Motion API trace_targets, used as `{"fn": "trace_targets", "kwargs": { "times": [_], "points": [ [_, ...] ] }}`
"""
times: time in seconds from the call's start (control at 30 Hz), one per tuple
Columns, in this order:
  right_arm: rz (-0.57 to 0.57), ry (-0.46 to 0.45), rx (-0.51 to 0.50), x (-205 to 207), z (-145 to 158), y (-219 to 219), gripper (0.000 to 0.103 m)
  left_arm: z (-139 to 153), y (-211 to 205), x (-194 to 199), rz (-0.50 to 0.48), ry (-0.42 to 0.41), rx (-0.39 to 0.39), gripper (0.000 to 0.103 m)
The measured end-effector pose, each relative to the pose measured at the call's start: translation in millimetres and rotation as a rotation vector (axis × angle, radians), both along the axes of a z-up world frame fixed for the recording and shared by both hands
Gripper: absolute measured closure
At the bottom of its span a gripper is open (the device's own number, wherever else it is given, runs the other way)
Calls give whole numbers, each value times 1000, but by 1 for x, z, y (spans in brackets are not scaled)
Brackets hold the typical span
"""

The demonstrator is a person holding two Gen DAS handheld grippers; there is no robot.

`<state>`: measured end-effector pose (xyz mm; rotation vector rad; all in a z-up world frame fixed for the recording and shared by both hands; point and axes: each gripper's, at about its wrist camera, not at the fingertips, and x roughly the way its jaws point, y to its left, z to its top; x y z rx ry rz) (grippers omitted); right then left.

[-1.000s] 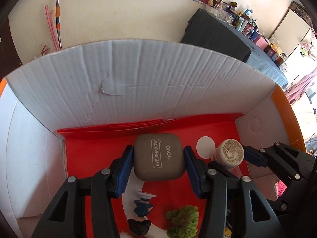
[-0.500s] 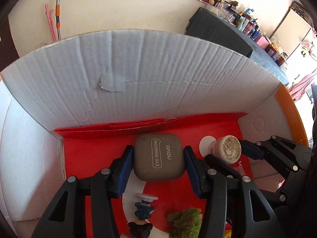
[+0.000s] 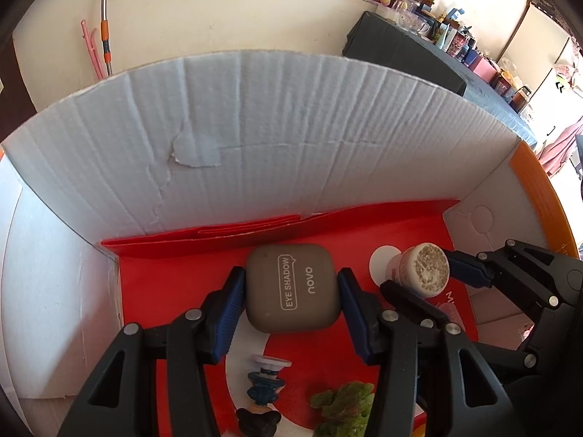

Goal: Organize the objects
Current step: 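Lower compact and white jar onto the liner with both tools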

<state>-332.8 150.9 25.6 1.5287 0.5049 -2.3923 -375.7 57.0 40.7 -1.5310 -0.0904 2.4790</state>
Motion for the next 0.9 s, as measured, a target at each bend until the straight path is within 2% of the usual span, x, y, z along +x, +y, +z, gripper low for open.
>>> {"fn": "trace_targets", "kwargs": {
  "times": [0.37, 0.87, 0.9],
  "points": [
    [1, 1, -2, 5, -3, -2, 61, -1, 2, 1, -1, 4, -9, 49],
    [3, 12, 9, 16, -3, -10, 60, 1, -3, 0, 5, -2, 13, 49],
    [2, 16, 8, 20, -4, -1, 60, 3, -4, 1, 6, 2, 13, 49]
  ]
}}
